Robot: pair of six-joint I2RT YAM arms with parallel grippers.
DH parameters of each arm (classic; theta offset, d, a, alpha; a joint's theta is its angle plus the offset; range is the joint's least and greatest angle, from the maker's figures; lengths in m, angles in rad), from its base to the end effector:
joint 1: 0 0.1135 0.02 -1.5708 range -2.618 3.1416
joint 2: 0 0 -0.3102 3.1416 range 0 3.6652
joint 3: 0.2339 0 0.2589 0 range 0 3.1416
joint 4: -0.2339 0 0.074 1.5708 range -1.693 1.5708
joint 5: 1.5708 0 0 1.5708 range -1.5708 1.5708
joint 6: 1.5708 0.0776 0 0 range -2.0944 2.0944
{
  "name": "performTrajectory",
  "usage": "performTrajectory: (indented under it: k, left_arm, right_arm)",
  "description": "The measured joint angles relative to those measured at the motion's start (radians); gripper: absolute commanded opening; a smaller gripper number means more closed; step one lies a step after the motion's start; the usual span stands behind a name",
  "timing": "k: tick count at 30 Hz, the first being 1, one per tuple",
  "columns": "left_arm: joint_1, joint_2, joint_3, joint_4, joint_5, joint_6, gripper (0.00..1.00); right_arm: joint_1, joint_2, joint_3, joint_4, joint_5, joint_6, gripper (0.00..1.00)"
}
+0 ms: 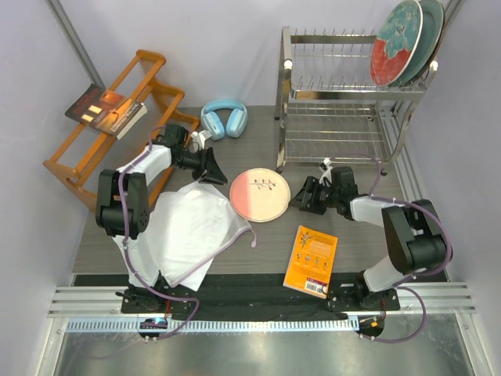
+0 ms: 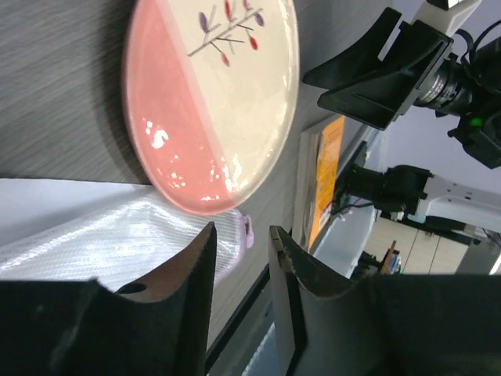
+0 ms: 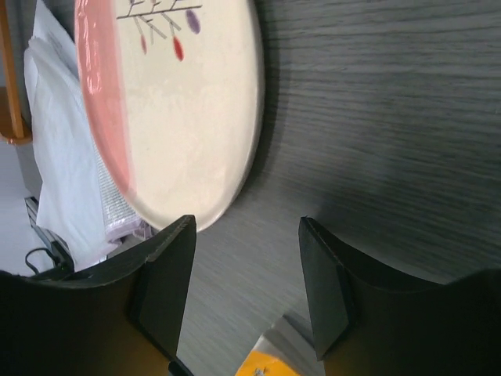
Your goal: Load the plates into the dish rack
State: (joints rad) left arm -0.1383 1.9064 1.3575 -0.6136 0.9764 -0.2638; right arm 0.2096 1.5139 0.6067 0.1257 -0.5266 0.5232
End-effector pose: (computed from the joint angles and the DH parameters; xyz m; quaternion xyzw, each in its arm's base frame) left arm 0.4021 -0.1209 0.2184 0.0407 0.8691 -0.4858 0.0837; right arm 0.2901 0.1016 0.1624 0.0404 0.8960 0.3573 0.2605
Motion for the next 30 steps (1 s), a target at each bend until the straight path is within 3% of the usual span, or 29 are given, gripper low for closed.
performTrajectory:
  k: [6,15,25,30]
  left_arm:
    - [-0.001,0.097,0.039,0.023,-0.080,0.006,0.39]
    - [-0.035,0.308,0.170,0.058,-0.114,-0.010,0.36]
    - [-0.101,0.350,0.186,0.116,-0.085,-0.023,0.09]
    - [-0.094,0.357,0.185,0.117,-0.068,-0.023,0.03]
  right_arm:
    - [-0.002,0.109,-0.015,0.210,0.000,0.099,0.61]
    - [-0.004,0.166,-0.017,0.341,0.001,0.137,0.60]
    - [-0.016,0.239,-0.042,0.508,-0.033,0.238,0.58]
    - [-0.035,0.319,0.003,0.572,-0.085,0.263,0.55]
